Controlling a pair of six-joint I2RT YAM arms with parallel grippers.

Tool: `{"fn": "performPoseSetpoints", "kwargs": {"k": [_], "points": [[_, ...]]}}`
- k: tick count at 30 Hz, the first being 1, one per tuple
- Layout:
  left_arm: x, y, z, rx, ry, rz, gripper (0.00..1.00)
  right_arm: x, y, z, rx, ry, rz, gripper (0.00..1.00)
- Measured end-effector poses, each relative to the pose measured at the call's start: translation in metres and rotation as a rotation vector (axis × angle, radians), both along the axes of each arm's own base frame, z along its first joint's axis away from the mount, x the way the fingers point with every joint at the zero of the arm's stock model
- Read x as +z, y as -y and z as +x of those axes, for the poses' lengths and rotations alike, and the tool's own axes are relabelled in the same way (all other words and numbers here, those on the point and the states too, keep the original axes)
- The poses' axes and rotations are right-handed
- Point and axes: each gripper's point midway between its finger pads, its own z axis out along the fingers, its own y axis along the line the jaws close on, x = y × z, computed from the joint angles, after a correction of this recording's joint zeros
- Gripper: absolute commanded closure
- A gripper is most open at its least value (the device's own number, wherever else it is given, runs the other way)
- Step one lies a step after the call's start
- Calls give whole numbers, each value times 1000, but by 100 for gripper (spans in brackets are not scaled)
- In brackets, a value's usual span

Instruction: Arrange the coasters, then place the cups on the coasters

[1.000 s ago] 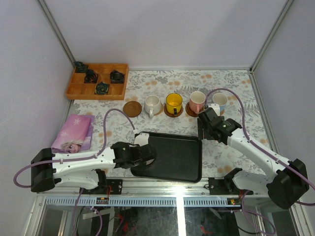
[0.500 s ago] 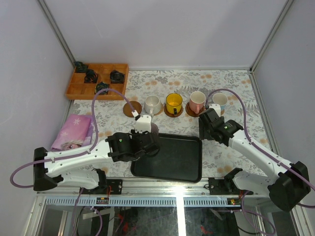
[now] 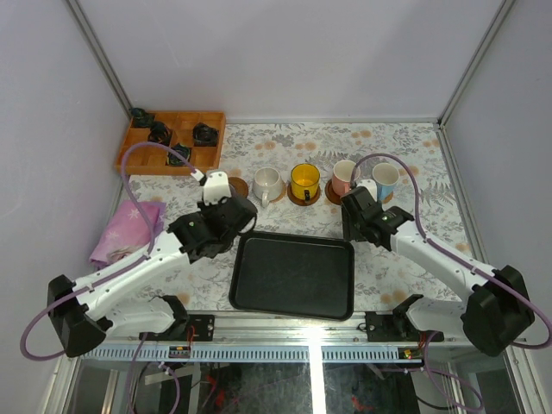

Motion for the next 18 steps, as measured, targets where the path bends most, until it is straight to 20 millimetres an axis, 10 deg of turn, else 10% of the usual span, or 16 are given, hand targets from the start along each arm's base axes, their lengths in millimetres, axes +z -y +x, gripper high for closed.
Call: {"fn": "performPoseSetpoints", "kwargs": {"k": [7, 18], "points": [[-22, -43, 49, 96, 21, 30, 100, -1, -8, 13, 17, 17, 0, 40], [-64, -41, 115, -1, -17, 39, 100, 11, -25, 41, 35, 80, 23, 42]]}}
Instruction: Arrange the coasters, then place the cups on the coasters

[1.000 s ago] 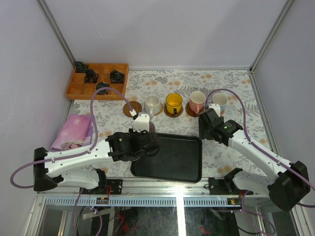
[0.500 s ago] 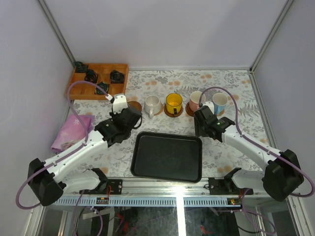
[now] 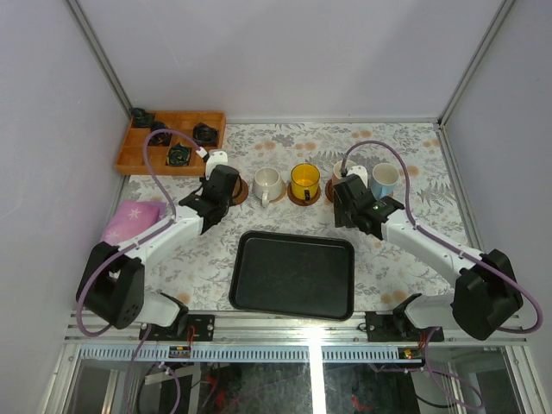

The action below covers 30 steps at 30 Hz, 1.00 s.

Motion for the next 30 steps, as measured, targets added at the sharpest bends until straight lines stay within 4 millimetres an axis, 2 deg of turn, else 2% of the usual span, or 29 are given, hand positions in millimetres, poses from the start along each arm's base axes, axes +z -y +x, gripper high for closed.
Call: {"fn": "performPoseSetpoints", "kwargs": {"k": [5, 12, 20, 30], "points": [[-10, -6, 16, -33, -12, -4, 100, 0, -6, 9, 8, 8, -2, 42], [-10, -2, 30, -103, 21, -53, 100, -3, -10, 15, 12, 8, -6, 42], [-26, 8, 28, -173, 4, -85, 100, -3, -10, 16, 13, 9, -6, 42], [-35, 9, 34, -183, 2, -79, 100, -3, -10, 16, 12, 8, -5, 42]]}}
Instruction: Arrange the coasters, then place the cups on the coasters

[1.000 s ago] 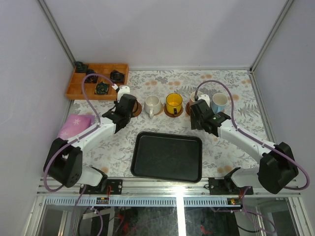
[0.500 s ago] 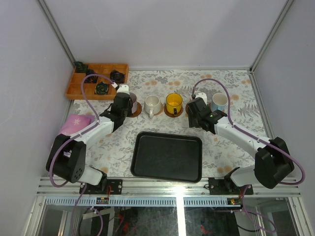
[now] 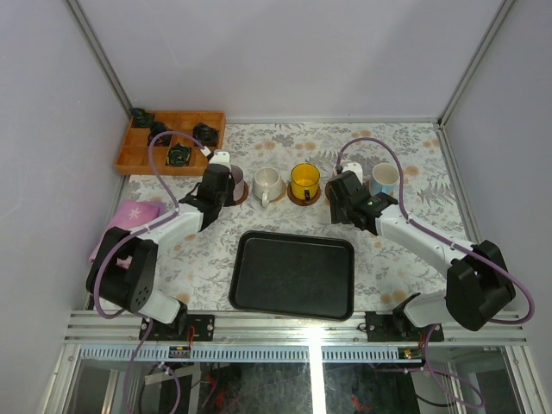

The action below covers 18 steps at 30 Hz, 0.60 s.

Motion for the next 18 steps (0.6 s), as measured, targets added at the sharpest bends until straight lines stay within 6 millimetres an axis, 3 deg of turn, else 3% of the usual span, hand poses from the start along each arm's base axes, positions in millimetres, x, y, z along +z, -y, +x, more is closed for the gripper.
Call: {"fn": "performPoseSetpoints", "kwargs": {"k": [13, 18], "points": [[-5, -1, 5, 6, 7, 11, 99, -7, 0, 0, 0, -19, -9, 43], [-5, -1, 5, 8, 5, 13, 89, -9, 0, -1, 0, -26, -13, 43]]}}
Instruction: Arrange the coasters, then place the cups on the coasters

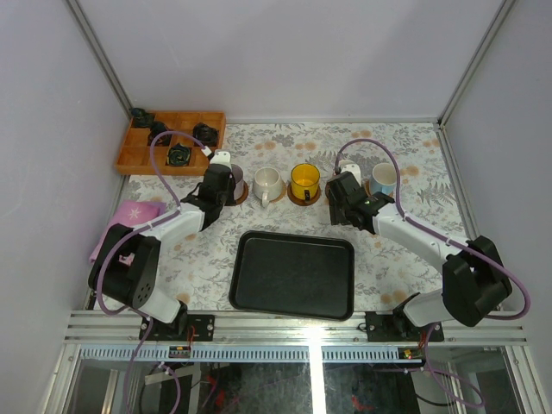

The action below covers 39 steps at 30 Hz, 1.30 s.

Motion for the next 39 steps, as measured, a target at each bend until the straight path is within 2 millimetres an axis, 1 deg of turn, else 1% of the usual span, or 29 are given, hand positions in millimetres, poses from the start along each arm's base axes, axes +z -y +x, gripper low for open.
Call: {"fn": "performPoseSetpoints", "kwargs": {"k": [6, 11, 21, 34, 39], "points": [[0, -1, -1, 4, -7, 4, 75, 0, 0, 0, 0, -1, 0, 43], [2, -2, 1, 14, -4, 7, 69, -1, -2, 3, 1, -3, -2, 43], [4, -5, -2, 24, -8, 16, 69, -2, -7, 7, 6, -6, 5, 43], [1, -14, -11, 48, -43, 51, 69, -3, -10, 7, 15, -14, 16, 43], [8, -15, -13, 47, -33, 44, 68, -3, -10, 7, 14, -14, 16, 43]]}}
